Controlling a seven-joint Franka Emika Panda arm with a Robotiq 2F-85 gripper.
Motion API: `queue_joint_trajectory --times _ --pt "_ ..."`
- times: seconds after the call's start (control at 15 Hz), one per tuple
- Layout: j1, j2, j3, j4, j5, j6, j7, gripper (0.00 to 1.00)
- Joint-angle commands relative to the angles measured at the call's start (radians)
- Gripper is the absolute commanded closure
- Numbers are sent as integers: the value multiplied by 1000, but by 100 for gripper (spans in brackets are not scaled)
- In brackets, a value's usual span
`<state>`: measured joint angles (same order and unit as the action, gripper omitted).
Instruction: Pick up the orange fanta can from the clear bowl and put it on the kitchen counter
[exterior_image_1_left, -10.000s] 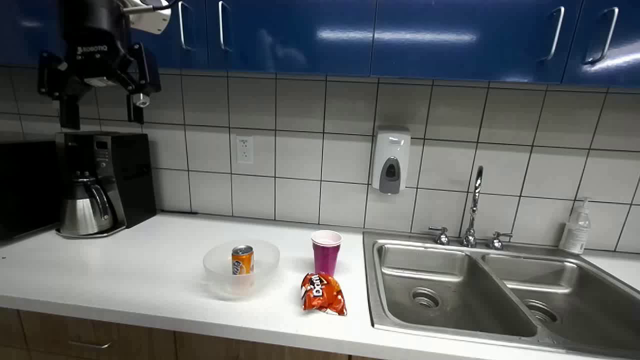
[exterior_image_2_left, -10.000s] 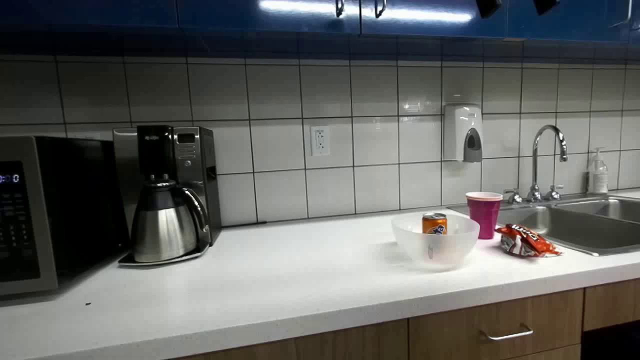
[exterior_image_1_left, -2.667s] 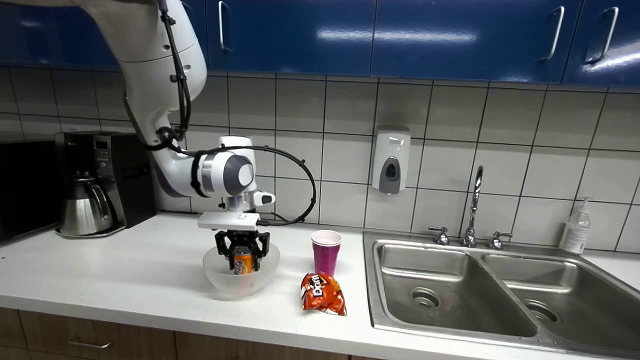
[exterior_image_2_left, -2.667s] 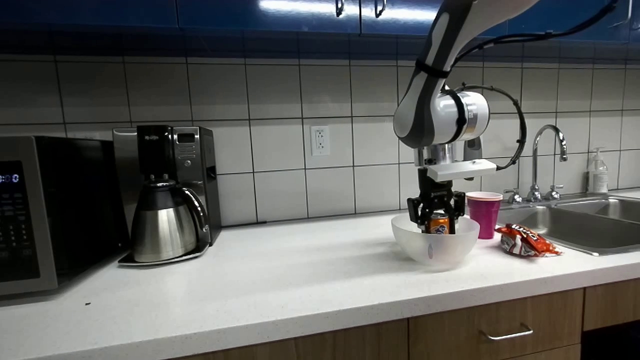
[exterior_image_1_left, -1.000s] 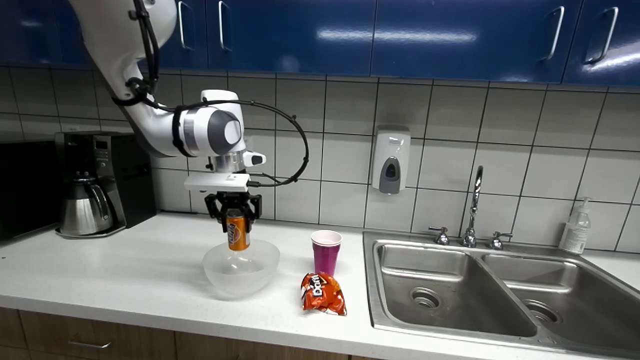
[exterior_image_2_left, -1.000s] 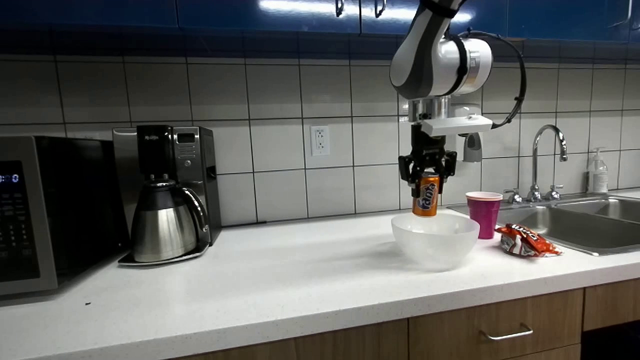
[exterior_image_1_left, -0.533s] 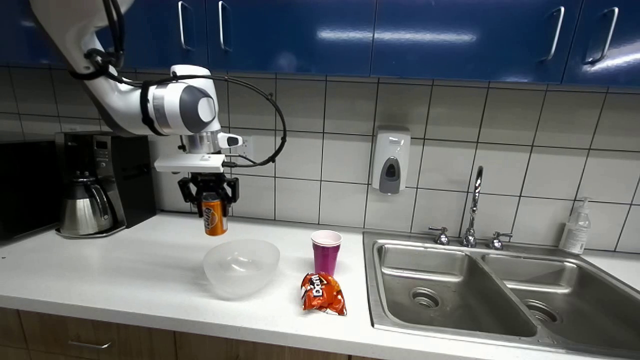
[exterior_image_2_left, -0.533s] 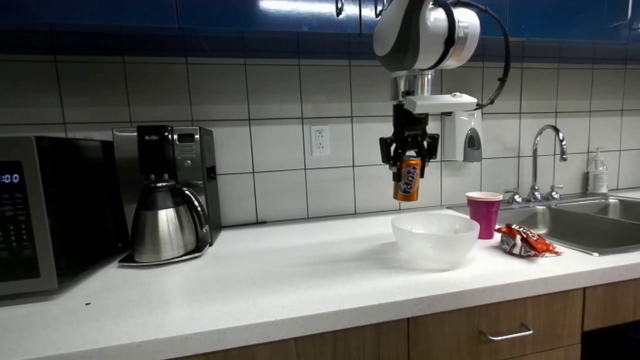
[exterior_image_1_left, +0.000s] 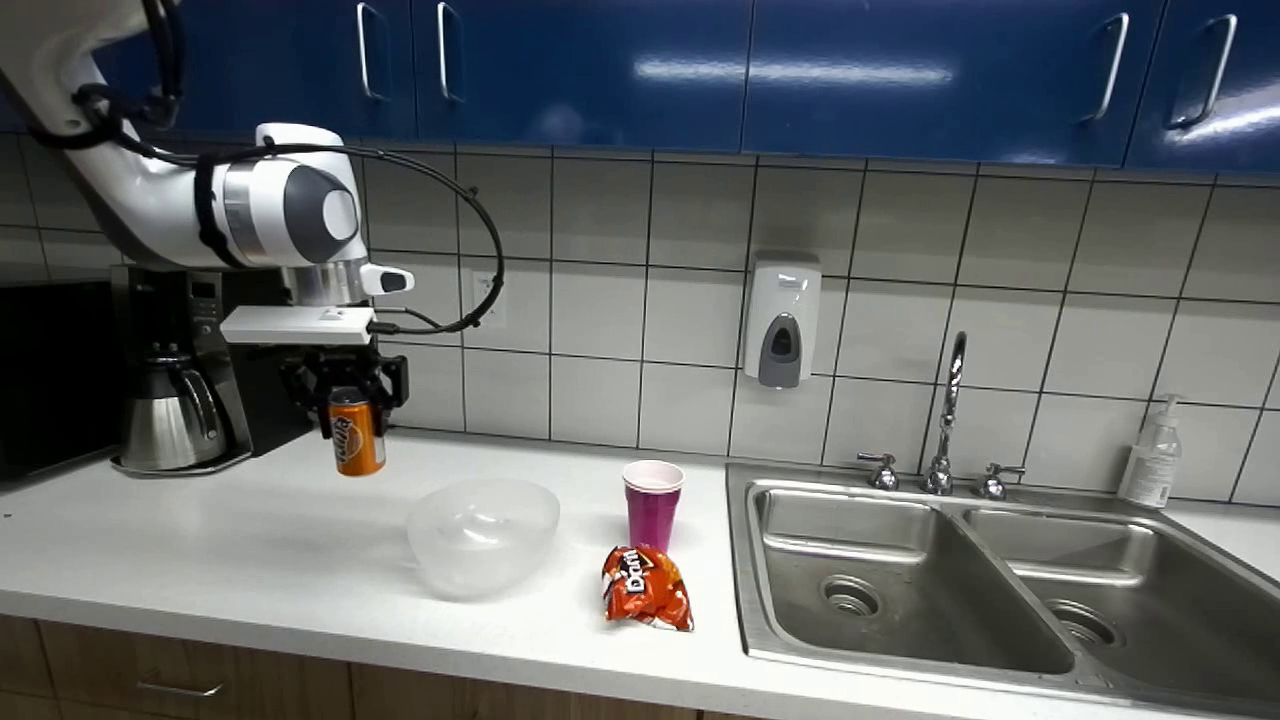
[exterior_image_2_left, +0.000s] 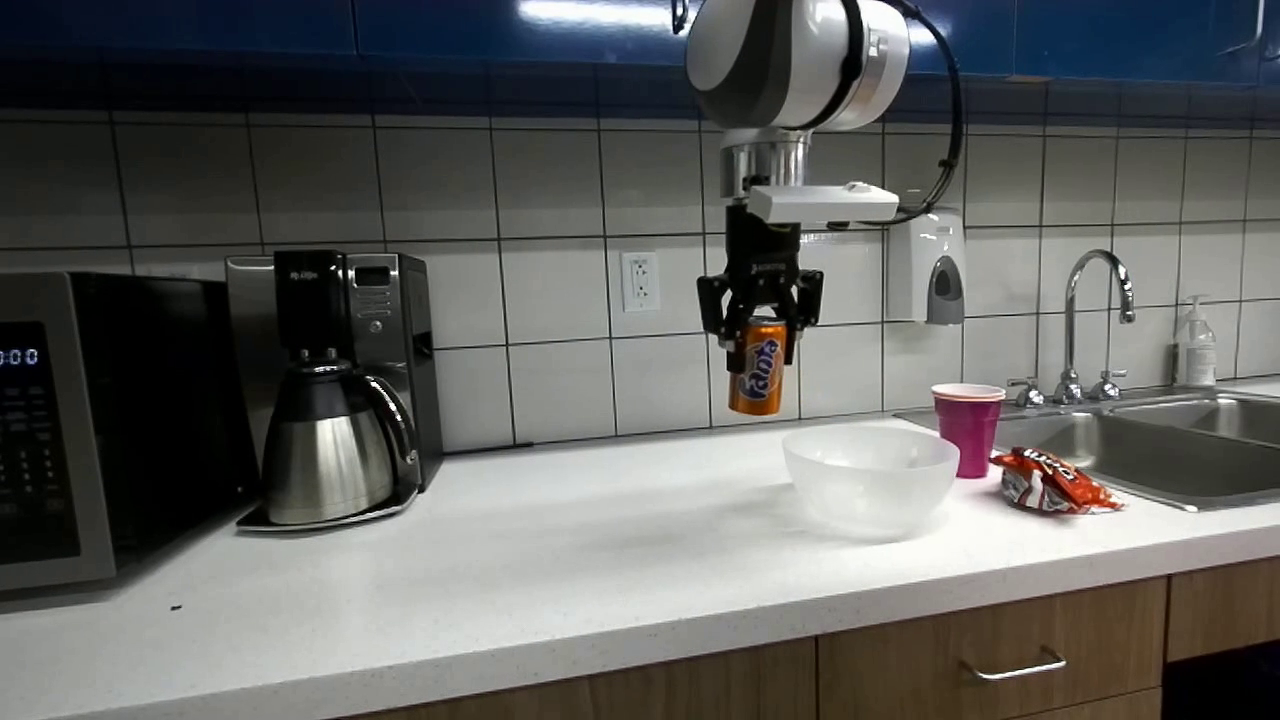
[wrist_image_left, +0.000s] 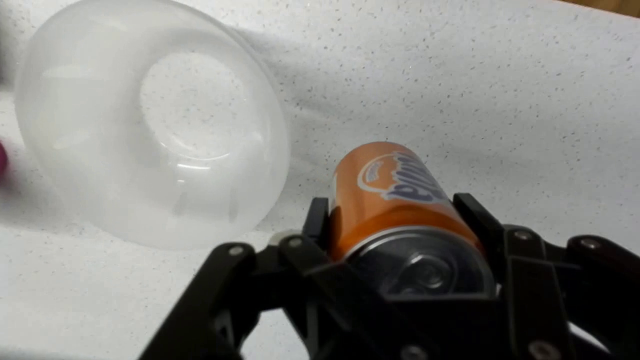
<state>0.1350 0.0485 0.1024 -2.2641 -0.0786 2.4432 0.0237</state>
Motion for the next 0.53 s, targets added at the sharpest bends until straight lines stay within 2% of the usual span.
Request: queue_joint_trajectory --times 0.0,0.47 --pt "11 13 21 1 9 -8 26 61" --pt "15 150 21 28 11 13 20 61"
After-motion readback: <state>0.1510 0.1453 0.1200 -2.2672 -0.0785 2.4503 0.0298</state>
